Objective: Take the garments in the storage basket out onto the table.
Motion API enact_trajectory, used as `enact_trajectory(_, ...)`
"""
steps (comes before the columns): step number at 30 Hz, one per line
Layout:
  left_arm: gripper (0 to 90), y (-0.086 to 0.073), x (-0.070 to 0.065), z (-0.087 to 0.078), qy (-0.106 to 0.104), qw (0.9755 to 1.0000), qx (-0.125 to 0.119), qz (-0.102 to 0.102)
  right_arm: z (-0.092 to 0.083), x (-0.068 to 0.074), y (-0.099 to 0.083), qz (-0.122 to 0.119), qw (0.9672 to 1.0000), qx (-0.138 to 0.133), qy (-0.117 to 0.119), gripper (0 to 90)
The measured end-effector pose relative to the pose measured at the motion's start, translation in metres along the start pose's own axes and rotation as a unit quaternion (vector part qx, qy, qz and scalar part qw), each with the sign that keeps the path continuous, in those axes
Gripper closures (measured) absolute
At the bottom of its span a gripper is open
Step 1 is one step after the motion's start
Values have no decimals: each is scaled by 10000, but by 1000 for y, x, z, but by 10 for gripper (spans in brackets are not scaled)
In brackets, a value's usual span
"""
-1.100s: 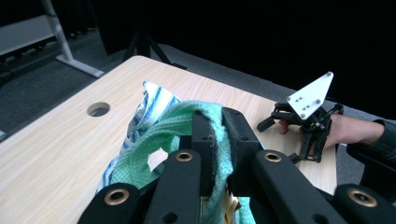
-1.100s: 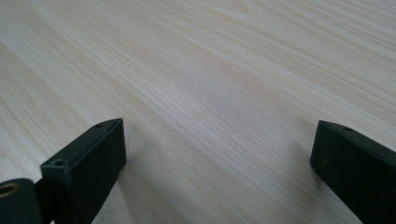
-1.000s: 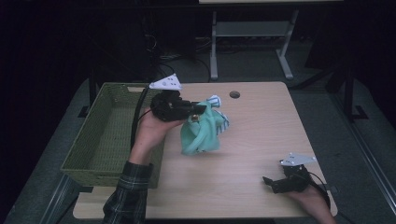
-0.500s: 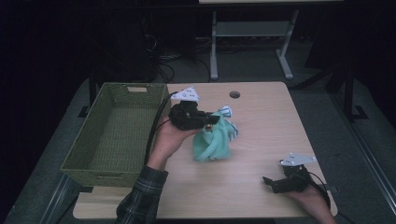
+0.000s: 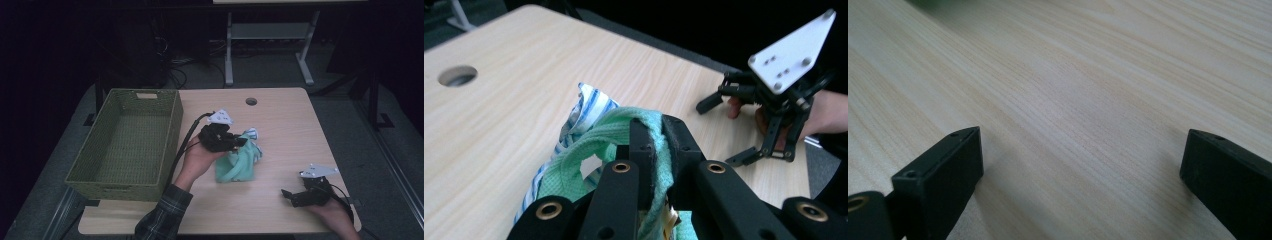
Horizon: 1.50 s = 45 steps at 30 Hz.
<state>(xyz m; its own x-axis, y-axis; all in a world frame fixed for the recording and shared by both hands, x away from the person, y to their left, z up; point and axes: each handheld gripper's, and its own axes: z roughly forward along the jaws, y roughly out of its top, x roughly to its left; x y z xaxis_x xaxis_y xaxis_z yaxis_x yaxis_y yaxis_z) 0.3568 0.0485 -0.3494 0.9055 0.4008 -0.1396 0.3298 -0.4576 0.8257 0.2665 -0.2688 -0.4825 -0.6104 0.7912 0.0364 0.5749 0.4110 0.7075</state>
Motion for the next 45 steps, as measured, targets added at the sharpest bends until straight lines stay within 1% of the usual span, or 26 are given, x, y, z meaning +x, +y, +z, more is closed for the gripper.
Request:
enact_trajectory(4, 832, -7, -4, 14, 64, 9998, 166, 65, 0, 0, 0, 0, 10000, 0, 0, 31)
enact_trajectory(6, 831, -11, -6, 21, 51, 9997, 224, 69, 0, 0, 0, -1, 10000, 0, 0, 31)
enact_trajectory(7, 831, -13, -6, 23, 40, 9995, 282, 117, 0, 0, 0, 1, 10000, 0, 0, 31)
enact_trajectory(9, 831, -17, -7, 28, 70, 9992, 359, 137, 0, 0, 0, 3, 10000, 0, 0, 31)
enact_trajectory(10, 830, -19, -8, 31, 68, 9992, 378, 112, 0, 0, 0, 3, 10000, 1, -2, 31)
enact_trajectory(12, 830, -24, -7, 36, 84, 9989, 452, 130, 0, 0, 0, 1, 10000, 0, -2, 31)
enact_trajectory(14, 830, -29, -7, 41, 88, 9985, 525, 87, 0, 0, 0, 0, 10000, 1, -2, 31)
enact_trajectory(15, 830, -32, -6, 45, 81, 9981, 597, 117, 0, 0, 0, 3, 10000, 2, -3, 31)
enact_trajectory(19, 829, -42, -7, 56, 59, 9970, 761, 86, 0, 0, 0, -1, 10000, 0, -2, 31)
enact_trajectory(21, 824, -46, -8, 62, 51, 9960, 879, 126, 0, 0, 0, 4, 10000, 3, -2, 31)
enact_trajectory(22, 812, -47, -8, 64, 52, 9958, 906, 126, 0, 0, 0, 3, 10000, 2, -1, 31)
enact_trajectory(23, 792, -48, -8, 65, 44, 9952, 961, 206, 0, 0, 0, -1, 10000, 1, -1, 32)
enact_trajectory(24, 748, -48, -9, 66, 54, 9953, 952, 196, 0, 0, 0, -4, 10000, -2, -2, 31)
enact_trajectory(25, 710, -48, -9, 65, 77, 9951, 965, 216, 0, 0, 0, -5, 10000, -2, -2, 31)
enact_trajectory(26, 675, -47, -9, 63, 118, 9957, 896, 209, 0, 0, 0, -7, 10000, -4, -3, 31)
enact_trajectory(27, 635, -45, -9, 60, 136, 9958, 880, 230, 0, 0, 0, -5, 10000, -2, -3, 31)
enact_trajectory(30, 541, -40, -7, 47, 131, 9977, 654, 132, 0, 0, 0, 23, 10000, 13, 4, 31)
enact_trajectory(31, 531, -39, -6, 42, 154, 9981, 585, 119, 0, 0, 0, 23, 10000, 14, 4, 31)
enact_trajectory(32, 525, -38, -5, 38, 195, 9981, 560, 161, 0, 0, 0, 22, 10000, 13, 3, 31)
enact_trajectory(34, 511, -38, -4, 30, 276, 9979, 557, 184, 0, 0, 0, 23, 10000, 13, 3, 31)
enact_trajectory(36, 513, -39, -1, 23, 335, 9980, 520, 148, 0, 0, 0, 23, 10000, 13, 2, 31)
enact_trajectory(37, 523, -40, 0, 19, 369, 9979, 513, 147, 0, 0, 0, 22, 10000, 14, 2, 31)
enact_trajectory(38, 557, -42, 2, 14, 431, 9978, 490, 121, 0, 0, 0, 22, 10000, 13, 2, 31)
enact_trajectory(40, 638, -46, 6, 9, 510, 9971, 556, 117, 0, 0, 0, 19, 10000, 11, 2, 31)
enact_trajectory(42, 743, -52, 10, 5, 610, 9961, 629, -4, 0, 0, 0, 22, 10000, 13, 3, 31)
enact_trajectory(45, 851, -61, 16, 3, 736, 9941, 782, -162, 0, 0, 0, 18, 10000, 12, 4, 31)
